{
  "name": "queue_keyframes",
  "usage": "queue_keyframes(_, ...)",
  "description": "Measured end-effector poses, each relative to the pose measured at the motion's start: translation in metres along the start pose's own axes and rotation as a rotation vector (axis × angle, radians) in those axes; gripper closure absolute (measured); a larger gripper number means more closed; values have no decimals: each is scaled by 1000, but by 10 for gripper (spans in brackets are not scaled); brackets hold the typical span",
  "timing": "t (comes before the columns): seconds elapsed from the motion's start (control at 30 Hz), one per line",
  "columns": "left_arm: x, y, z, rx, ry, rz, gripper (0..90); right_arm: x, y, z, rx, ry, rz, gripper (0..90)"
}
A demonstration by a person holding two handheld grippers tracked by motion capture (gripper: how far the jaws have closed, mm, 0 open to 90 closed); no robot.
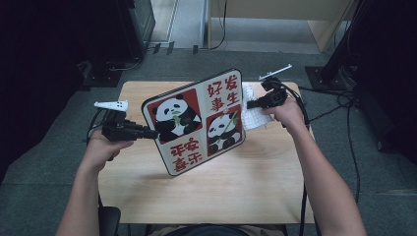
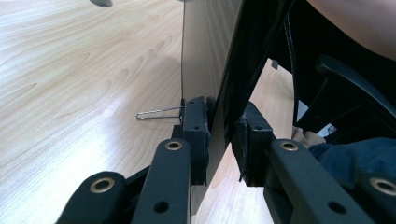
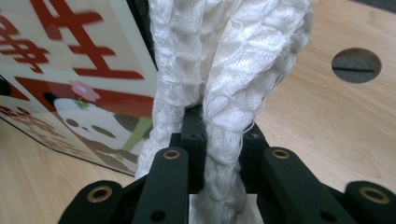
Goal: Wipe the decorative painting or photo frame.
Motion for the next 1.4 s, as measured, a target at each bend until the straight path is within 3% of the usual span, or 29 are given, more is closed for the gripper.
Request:
queue_keyframes(0.53, 0, 0, -1, 6, 4, 5, 764, 4, -23, -15, 12, -2, -18, 789)
queue_keyframes(0.87, 0, 0, -2, 4, 8, 2, 764, 8, -35, -22, 71, 15, -29, 789)
queue_keyframes(1.13, 1, -1, -3, 4, 15, 3, 765, 11, -50, -32, 53, 8, -20, 789)
queue_keyframes(1.4, 2, -1, -3, -1, 22, 4, 765, 15, -61, -40, 58, 33, -51, 790)
Point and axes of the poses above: each handheld gripper's, and its own axes: z roughly backward along the jaws, y roughly out of its top, x roughly to its right, the point moved 4 cm from there along -z, roughly forward along the jaws, and after that the axes turned 6 degrees about -y, right-handed, at the moved point
